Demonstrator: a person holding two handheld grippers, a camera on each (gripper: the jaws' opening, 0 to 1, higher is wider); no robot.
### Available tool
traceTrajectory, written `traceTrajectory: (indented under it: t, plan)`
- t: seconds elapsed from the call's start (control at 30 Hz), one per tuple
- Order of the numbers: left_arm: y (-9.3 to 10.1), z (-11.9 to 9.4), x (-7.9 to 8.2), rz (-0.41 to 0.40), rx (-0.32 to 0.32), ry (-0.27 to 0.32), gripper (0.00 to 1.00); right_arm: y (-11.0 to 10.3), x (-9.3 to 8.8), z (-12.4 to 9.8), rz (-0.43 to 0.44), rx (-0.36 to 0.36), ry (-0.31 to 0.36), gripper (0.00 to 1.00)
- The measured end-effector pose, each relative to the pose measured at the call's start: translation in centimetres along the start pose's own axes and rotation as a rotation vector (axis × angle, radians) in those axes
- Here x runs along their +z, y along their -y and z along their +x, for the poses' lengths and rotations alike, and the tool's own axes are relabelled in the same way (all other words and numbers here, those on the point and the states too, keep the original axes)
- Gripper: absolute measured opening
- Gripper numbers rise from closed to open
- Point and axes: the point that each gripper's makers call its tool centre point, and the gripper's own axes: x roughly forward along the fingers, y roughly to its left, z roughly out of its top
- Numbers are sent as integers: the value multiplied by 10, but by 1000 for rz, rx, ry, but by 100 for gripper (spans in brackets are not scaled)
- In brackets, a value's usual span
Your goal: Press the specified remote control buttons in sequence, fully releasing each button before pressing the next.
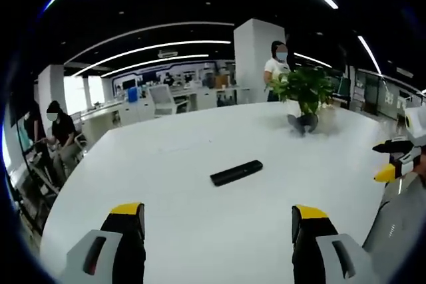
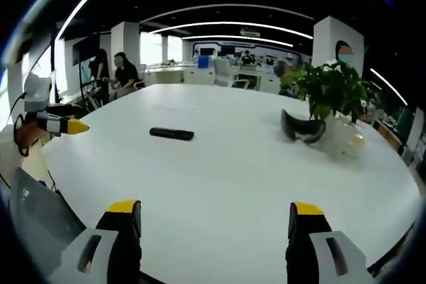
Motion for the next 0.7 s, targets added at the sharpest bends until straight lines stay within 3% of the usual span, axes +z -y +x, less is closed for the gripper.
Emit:
traceTrajectory:
  t: [0.07, 0.57, 0.7]
  plan:
    - [1, 6, 0, 14, -17, -27, 95, 0, 0, -1, -7, -3, 4, 91]
    - [8, 50, 40, 153, -112, -38, 87, 2, -2, 1, -11, -12, -13, 89]
    - [8, 67, 41, 223, -141, -73, 85, 3, -3, 1, -8, -15, -19, 89]
